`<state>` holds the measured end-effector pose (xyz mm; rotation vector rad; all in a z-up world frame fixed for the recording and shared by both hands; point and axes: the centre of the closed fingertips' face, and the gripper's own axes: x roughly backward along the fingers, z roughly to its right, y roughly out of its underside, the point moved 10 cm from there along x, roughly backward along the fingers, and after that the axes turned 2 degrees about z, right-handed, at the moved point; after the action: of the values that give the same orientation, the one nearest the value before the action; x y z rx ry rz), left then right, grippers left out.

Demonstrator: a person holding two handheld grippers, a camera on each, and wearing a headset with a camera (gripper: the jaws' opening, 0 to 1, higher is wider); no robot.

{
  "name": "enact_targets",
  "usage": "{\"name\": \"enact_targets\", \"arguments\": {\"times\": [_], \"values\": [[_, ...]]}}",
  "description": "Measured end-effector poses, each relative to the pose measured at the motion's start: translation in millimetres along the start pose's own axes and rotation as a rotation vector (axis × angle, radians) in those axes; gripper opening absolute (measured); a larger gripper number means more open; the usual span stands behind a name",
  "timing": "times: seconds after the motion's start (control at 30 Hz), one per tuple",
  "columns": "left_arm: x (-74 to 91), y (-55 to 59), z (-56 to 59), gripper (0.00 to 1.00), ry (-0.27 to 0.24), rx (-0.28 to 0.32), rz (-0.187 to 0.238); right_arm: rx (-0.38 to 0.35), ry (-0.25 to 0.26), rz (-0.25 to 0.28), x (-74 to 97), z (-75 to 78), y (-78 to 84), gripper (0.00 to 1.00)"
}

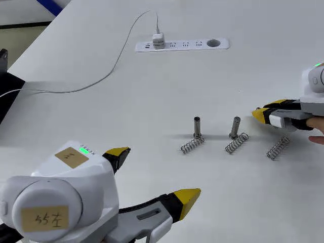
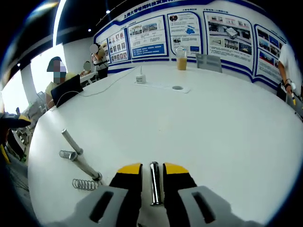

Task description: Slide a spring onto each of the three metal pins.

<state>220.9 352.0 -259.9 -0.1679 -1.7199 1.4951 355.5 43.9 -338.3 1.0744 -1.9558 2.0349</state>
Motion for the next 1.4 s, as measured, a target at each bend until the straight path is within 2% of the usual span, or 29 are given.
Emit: {"name": "enact_targets", "arguments": {"times": [0.33,0.6,0.7,0.87,1.0,1.4], "values": [[-0.3,0.7,-2.5,0.81,0.002,0.006,-0.002,0.025,0.02,-0.016,-5.9,1.1,0.0,0.1],[0.0,0.1,-3.0,0.8,0.003,0.007,0.0,-0.014,0.015,-0.021,-6.7,0.9,-1.6,0.09],[0.3,-0.2,-2.8,0.79,0.007,0.019,0.004,-0.02,0.017,-0.008,-1.6,-0.2,-5.3,0.09],[1.3,-2.5,-3.5,0.8,0.009,0.048,0.028,0.022,0.004,0.005,8.6,-4.4,-10.5,0.08],[2.4,-3.8,-4.1,0.79,0.004,0.041,0.033,0.054,0.018,0.003,18.3,-8.1,-12.0,0.08],[6.2,-6.4,-3.1,0.79,0.004,0.035,0.057,0.078,0.042,0.015,41.5,-16.4,-13.6,0.08]]}}
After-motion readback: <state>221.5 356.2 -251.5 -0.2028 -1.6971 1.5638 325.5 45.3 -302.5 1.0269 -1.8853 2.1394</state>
